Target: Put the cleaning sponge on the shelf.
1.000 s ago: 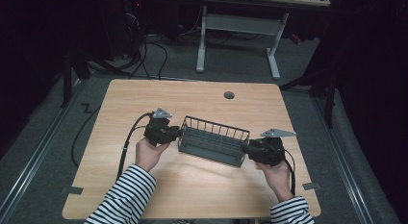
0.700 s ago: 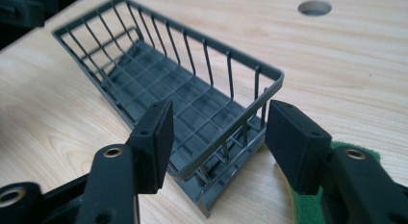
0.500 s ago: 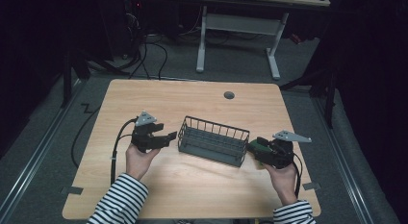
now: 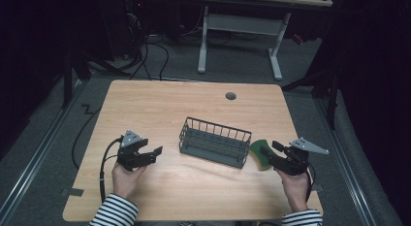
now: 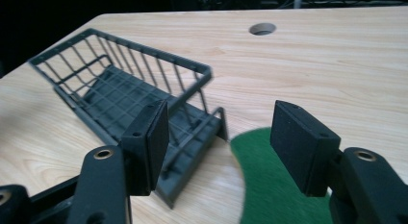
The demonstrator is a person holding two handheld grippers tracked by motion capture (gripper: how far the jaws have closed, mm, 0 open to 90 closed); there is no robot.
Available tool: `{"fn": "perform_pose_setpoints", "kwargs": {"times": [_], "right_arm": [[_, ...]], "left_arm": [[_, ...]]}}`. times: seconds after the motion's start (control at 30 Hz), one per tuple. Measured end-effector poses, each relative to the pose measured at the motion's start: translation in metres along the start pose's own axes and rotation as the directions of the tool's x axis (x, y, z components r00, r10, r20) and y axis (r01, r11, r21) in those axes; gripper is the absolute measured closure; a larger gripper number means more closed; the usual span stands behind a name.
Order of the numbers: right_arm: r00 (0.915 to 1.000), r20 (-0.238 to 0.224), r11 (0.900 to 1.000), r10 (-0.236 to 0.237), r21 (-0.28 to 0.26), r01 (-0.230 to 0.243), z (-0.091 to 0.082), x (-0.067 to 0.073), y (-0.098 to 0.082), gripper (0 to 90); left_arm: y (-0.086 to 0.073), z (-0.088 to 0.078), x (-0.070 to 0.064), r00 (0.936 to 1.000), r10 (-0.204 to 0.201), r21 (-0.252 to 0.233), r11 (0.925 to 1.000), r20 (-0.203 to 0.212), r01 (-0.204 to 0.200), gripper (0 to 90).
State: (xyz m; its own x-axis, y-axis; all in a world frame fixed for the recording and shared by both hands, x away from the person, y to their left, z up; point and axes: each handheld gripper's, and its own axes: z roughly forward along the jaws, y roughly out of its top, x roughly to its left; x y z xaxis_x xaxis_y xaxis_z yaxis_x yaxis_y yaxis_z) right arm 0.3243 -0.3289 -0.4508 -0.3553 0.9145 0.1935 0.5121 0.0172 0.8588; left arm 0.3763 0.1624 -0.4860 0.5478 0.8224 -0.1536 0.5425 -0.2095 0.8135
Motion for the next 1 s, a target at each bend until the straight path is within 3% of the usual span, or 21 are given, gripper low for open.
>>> {"fn": "perform_pose_setpoints", "kwargs": {"times": [0.2, 0.33, 0.43, 0.47, 0.6, 0.83, 1.0], "right_arm": [[0.9990, 0.032, 0.999, 0.032, 0.012, -0.032, 0.000, -0.013, -0.009, 37.1], [0.9978, 0.053, 0.999, 0.041, 0.032, -0.042, 0.002, -0.019, -0.015, 35.9], [0.9960, 0.080, 0.997, 0.039, 0.061, -0.044, 0.006, -0.024, -0.018, 35.5], [0.9956, 0.085, 0.997, 0.041, 0.066, -0.047, 0.007, -0.026, -0.019, 34.9], [0.9928, 0.112, 0.995, 0.043, 0.089, -0.053, 0.013, -0.030, -0.022, 32.2], [0.9877, 0.155, 0.985, -0.019, 0.173, -0.009, 0.031, -0.031, -0.024, 25.2], [0.9854, 0.169, 0.981, -0.021, 0.195, -0.012, 0.043, -0.032, -0.024, 22.3]], "left_arm": [[-0.023, 0.007, 0.003, 0.9990, -0.021, 0.045, 0.9987, -0.041, 0.023, 32.9], [-0.030, 0.012, 0.002, 0.9979, -0.010, 0.063, 0.9979, -0.064, 0.014, 32.8], [-0.035, 0.018, 0.001, 0.9954, 0.015, 0.093, 0.9957, -0.094, -0.006, 32.2], [-0.036, 0.021, 0.000, 0.9927, 0.040, 0.102, 0.9944, -0.114, -0.028, 32.2], [-0.040, 0.029, -0.001, 0.9886, 0.070, 0.131, 0.9900, -0.133, -0.053, 32.0], [-0.042, 0.029, -0.003, 0.9875, 0.073, 0.125, 0.9906, -0.140, -0.056, 30.8], [-0.042, 0.029, -0.002, 0.9879, 0.071, 0.125, 0.9907, -0.138, -0.054, 30.7]]}}
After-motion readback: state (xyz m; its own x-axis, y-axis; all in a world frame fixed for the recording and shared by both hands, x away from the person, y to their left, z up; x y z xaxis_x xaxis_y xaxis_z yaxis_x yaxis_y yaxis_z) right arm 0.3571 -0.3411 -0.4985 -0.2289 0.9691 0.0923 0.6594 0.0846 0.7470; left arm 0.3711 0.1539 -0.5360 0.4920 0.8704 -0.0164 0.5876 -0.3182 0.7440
